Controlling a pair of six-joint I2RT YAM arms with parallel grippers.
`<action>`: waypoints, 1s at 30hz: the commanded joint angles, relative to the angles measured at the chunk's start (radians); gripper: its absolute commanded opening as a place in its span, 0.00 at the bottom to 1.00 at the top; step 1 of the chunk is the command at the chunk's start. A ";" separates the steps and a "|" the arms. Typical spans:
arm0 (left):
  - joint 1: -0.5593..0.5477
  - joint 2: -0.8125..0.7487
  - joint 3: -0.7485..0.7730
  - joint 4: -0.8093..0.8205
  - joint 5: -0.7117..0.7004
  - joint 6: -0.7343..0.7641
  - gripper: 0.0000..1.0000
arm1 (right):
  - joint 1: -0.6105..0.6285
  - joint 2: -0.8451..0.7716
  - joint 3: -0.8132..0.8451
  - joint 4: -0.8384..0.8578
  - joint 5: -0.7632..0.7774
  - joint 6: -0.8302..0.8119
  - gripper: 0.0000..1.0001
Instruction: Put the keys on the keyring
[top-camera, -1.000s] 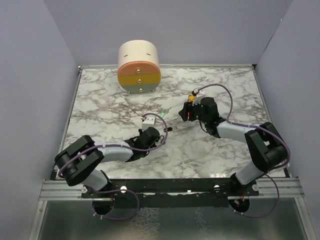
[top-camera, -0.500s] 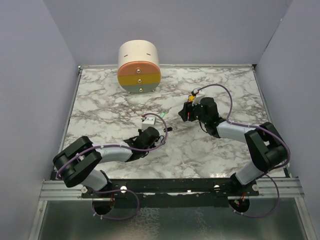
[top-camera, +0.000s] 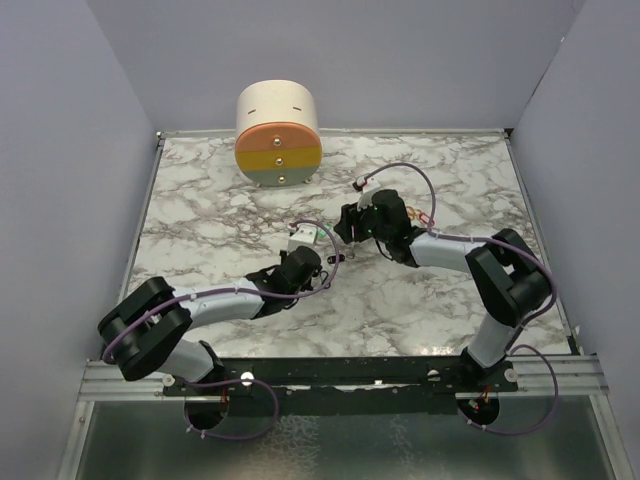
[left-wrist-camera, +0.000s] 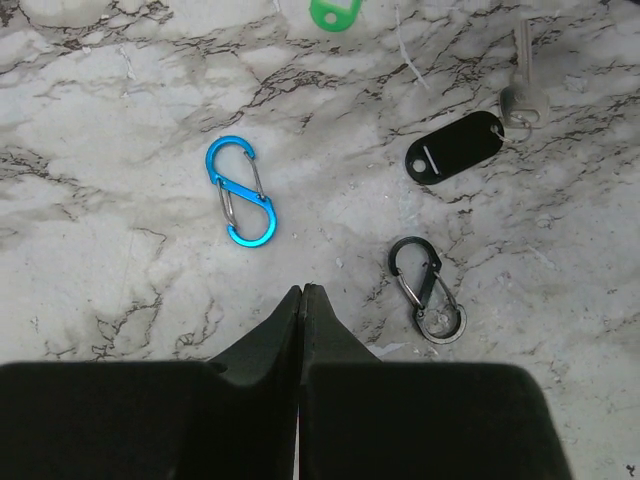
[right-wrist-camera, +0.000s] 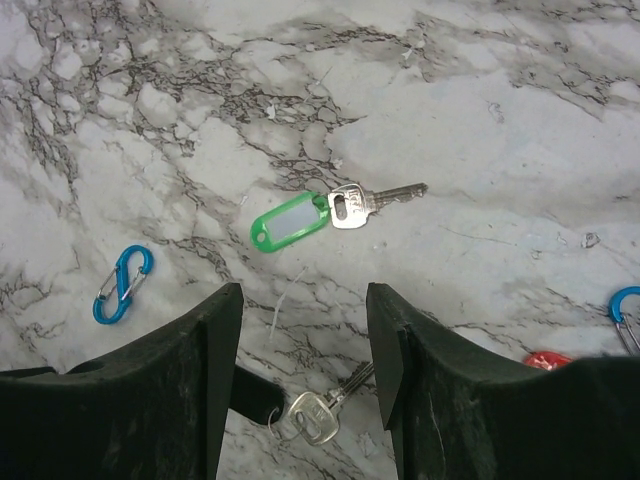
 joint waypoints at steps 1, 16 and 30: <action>0.003 -0.052 -0.016 0.044 0.029 0.037 0.00 | 0.011 0.051 0.063 -0.036 0.033 0.012 0.53; 0.062 0.010 0.023 0.008 -0.035 -0.018 0.50 | 0.029 0.023 0.042 -0.027 0.058 0.019 0.52; 0.080 0.184 0.129 0.015 -0.098 0.022 0.51 | 0.029 -0.051 -0.026 -0.025 0.117 -0.002 0.53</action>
